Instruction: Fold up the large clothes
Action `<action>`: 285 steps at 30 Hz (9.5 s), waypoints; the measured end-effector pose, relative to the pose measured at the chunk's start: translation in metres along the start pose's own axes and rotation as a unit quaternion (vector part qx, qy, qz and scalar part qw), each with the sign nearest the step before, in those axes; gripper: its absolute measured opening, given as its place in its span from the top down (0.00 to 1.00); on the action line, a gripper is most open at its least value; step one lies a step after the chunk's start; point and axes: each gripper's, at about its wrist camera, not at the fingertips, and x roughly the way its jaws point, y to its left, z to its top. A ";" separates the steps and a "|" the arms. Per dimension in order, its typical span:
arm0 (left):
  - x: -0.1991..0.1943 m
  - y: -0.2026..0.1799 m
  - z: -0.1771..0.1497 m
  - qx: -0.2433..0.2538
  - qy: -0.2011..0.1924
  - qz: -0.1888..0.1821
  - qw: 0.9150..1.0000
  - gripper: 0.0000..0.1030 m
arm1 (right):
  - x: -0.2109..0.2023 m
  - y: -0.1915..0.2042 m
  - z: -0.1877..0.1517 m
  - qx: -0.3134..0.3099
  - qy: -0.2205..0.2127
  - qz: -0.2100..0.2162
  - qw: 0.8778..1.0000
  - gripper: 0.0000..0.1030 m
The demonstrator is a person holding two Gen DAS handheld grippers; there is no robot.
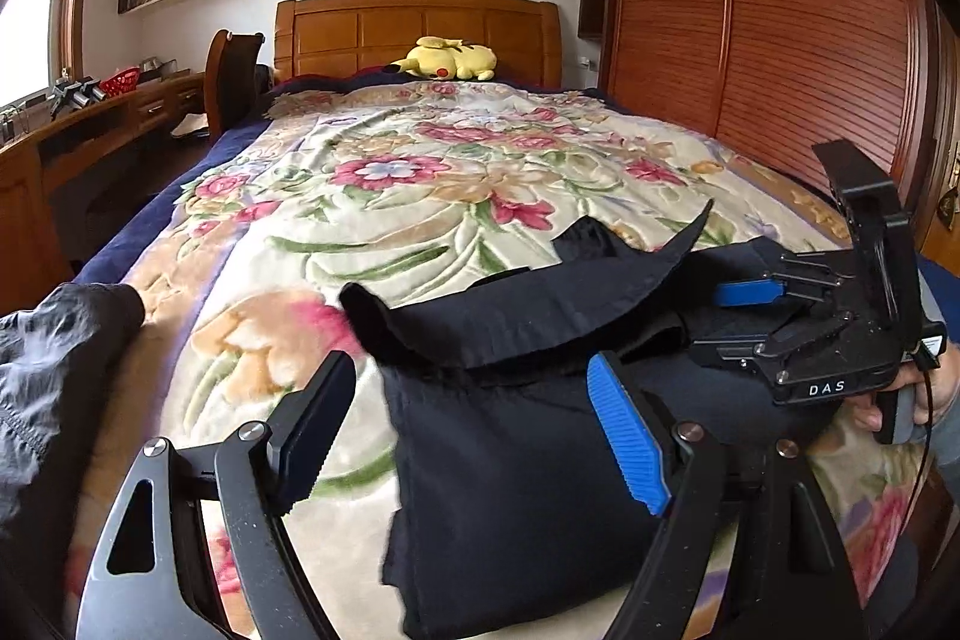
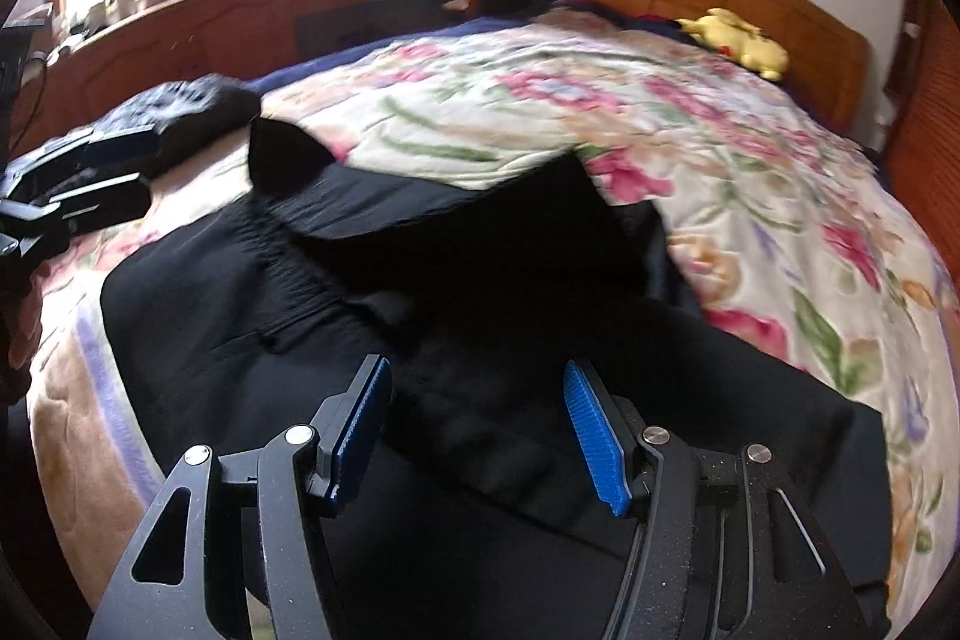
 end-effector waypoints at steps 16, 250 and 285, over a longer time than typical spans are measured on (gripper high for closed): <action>0.001 0.018 -0.002 -0.020 -0.001 -0.010 1.000 0.22 | 0.043 -0.008 0.064 -0.097 0.042 -0.102 0.989 0.97; -0.011 -0.327 0.078 0.202 0.006 -0.173 0.964 0.94 | -0.147 -0.161 -0.238 0.327 -0.094 -0.230 0.912 0.45; 0.037 -0.173 0.016 0.075 0.003 -0.116 0.990 0.26 | -0.171 -0.073 -0.170 0.206 -0.187 -0.183 0.943 0.45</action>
